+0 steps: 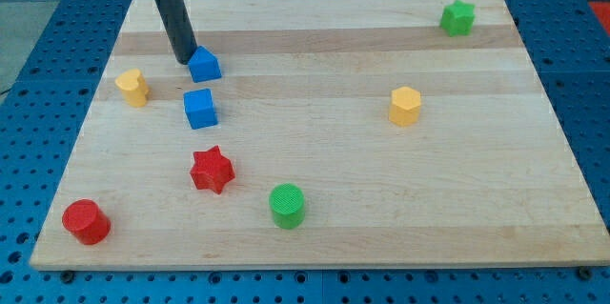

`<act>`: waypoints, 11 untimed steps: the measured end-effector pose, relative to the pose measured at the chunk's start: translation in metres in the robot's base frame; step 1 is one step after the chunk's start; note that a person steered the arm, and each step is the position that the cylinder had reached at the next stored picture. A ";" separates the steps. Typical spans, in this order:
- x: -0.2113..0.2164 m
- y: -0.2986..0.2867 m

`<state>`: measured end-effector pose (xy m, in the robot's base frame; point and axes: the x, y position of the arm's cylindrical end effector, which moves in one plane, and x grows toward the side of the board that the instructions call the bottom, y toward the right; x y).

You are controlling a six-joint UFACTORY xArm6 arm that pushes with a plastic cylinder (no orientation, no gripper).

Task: Move the blue triangle closer to the green star

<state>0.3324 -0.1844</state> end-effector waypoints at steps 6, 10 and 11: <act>0.088 0.070; 0.028 -0.008; 0.028 -0.008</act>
<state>0.3603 -0.1923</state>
